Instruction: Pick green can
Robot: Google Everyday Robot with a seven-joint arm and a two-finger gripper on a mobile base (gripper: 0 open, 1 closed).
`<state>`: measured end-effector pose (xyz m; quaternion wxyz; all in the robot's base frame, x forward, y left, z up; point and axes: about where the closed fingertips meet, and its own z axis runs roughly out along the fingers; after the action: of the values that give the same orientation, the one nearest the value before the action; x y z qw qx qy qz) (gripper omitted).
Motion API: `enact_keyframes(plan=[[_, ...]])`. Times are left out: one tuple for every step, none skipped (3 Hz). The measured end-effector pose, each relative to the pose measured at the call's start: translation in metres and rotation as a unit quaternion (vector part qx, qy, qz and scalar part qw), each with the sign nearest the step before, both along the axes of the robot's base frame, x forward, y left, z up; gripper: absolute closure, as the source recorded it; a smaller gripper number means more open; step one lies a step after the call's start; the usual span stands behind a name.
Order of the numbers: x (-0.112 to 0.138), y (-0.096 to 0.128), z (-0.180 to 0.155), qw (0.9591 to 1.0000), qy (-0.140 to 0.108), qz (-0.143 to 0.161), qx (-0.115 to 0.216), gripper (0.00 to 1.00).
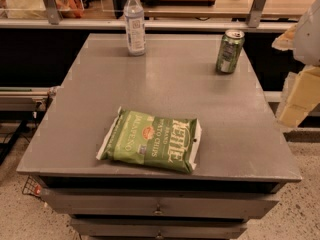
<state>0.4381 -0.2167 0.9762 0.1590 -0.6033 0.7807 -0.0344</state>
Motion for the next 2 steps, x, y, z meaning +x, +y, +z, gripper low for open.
enact_keyframes(plan=[[0.0,0.0,0.0,1.0,0.0,0.0,0.0,0.0],[0.0064,-0.0043,-0.0008,0.9996,-0.01,-0.01,0.023,0.0]])
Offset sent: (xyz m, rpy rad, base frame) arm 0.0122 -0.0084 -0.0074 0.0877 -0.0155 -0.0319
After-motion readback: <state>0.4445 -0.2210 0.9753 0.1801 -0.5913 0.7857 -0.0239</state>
